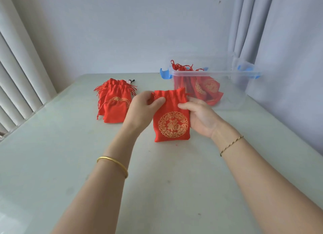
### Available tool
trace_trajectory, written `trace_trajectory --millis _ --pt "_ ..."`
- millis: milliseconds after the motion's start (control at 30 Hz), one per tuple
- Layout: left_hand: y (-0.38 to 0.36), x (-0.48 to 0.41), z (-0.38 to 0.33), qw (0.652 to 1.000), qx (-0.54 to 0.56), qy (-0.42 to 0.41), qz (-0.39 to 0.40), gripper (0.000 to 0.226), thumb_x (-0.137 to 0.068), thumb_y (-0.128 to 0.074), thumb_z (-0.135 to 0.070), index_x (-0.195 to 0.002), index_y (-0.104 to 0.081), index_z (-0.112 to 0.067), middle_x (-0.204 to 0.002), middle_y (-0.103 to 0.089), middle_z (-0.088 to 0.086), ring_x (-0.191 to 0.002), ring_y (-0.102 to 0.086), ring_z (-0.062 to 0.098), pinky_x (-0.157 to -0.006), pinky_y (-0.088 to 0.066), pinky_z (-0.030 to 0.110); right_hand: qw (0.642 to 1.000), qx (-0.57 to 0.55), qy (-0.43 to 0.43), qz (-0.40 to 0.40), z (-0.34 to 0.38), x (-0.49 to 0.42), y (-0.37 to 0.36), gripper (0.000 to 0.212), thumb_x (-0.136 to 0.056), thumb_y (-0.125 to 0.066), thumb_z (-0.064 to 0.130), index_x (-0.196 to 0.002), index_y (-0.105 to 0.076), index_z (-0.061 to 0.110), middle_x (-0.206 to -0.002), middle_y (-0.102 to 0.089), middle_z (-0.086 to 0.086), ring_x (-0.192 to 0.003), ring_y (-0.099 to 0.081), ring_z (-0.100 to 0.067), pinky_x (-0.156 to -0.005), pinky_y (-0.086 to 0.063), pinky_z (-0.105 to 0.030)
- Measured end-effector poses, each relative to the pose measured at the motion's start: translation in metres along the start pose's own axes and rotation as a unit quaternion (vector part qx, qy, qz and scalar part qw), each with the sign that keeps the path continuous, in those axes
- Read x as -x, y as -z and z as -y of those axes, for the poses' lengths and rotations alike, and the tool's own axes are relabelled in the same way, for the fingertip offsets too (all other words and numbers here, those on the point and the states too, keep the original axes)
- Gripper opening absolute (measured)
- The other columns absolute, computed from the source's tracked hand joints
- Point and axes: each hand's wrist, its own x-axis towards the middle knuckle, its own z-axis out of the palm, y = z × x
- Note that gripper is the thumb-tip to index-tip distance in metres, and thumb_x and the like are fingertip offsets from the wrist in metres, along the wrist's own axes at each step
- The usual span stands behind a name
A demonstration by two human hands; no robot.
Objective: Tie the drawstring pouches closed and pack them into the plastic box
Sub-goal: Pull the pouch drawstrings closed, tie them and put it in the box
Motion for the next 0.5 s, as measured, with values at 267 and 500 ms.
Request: trace_trajectory --millis 267,500 --pt "0.004 -0.006 0.004 0.996 0.060 0.018 0.068 0.007 -0.091 -0.058 -0.012 -0.089 -0.065 -0.009 -0.087 -0.067 0.008 -0.080 -0.061 0.017 -0.079 -0.052 0.035 0.993 -0.112 -0.001 -0.034 0.012 -0.005 0.023 0.021 -0.090 -0.043 0.025 -0.098 -0.060 0.015 -0.077 -0.063 -0.001 -0.064 -0.060 -0.014 -0.060 -0.049 -0.026" --pt "0.005 -0.006 0.004 0.996 0.060 0.013 0.065 0.012 -0.090 -0.059 -0.016 -0.093 -0.064 -0.005 -0.092 -0.065 0.015 -0.083 -0.059 0.022 -0.088 -0.049 0.049 0.994 -0.060 0.047 -0.073 0.012 -0.006 0.026 0.017 -0.095 -0.046 0.012 -0.091 -0.063 0.009 -0.072 -0.070 -0.004 -0.067 -0.066 -0.016 -0.062 -0.055 -0.025"
